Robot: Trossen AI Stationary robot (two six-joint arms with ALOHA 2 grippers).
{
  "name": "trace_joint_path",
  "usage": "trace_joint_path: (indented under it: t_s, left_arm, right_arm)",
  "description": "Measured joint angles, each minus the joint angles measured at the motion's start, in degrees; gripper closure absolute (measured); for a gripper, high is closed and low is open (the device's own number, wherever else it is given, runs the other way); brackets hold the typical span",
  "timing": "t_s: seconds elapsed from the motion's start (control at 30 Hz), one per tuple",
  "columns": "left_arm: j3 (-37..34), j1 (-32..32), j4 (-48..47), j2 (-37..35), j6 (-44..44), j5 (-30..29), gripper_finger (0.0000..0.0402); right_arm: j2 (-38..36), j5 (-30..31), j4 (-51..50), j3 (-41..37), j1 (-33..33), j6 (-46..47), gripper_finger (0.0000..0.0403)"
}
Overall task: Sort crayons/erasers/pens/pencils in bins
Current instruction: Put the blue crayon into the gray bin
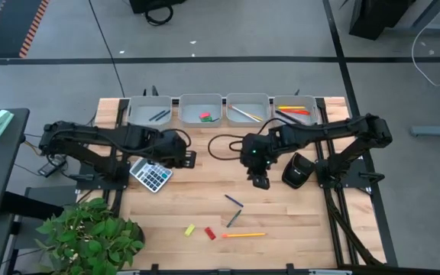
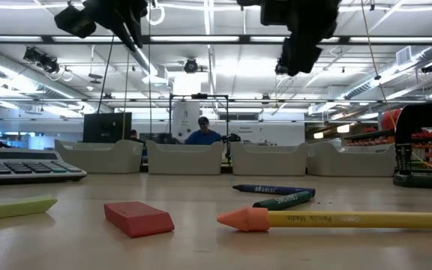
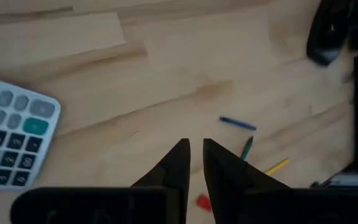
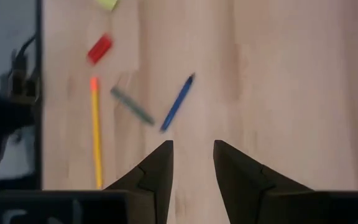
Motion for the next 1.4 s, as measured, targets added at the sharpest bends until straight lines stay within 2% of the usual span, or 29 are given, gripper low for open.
trace_joint_path:
  t_s: [0.1,0.23,0.43,0.53,0.67,0.8,0.9,1.07,1.23,1.4]
  left_arm:
    - [0.0,-0.3,-0.2,0.0,4.6,-0.5,0.035]
    - [0.0,-0.3,1.2,0.0,5.7,-5.6,0.0342]
    - [0.0,-2.5,9.5,1.5,10.6,-11.7,0.0336]
    - [0.0,-4.4,13.7,3.5,15.8,-11.0,0.0337]
    - [0.0,-5.7,17.9,4.4,21.6,-6.9,0.0344]
    - [0.0,-6.2,18.8,4.0,31.1,-3.1,0.0351]
    - [0.0,-6.5,17.7,3.6,35.3,0.2,0.0353]
    - [0.0,-7.1,18.0,3.6,34.7,1.1,0.035]
    - [0.0,-7.8,18.2,3.6,33.9,1.0,0.0351]
    - [0.0,-8.2,17.7,3.6,34.1,1.0,0.0349]
  right_arm:
    - [0.0,5.1,3.0,0.0,-1.0,2.5,0.0279]
    - [0.0,12.6,6.6,0.0,-3.0,7.6,0.0279]
    - [0.0,18.1,11.0,-0.2,-6.1,10.5,0.0279]
    - [0.1,20.4,13.1,-0.8,-6.7,13.7,0.0279]
    - [0.1,18.4,13.1,-0.9,-5.2,22.3,0.0279]
    - [0.1,13.0,12.0,-0.9,1.2,23.4,0.0279]
    - [0.5,14.4,9.9,-0.9,6.6,21.8,0.0279]
    - [0.7,19.4,6.8,-0.9,13.7,14.9,0.0279]
    - [1.2,20.0,5.4,-0.8,16.7,28.4,0.0279]
    - [6.2,12.7,5.5,-0.9,15.7,36.1,0.0279]
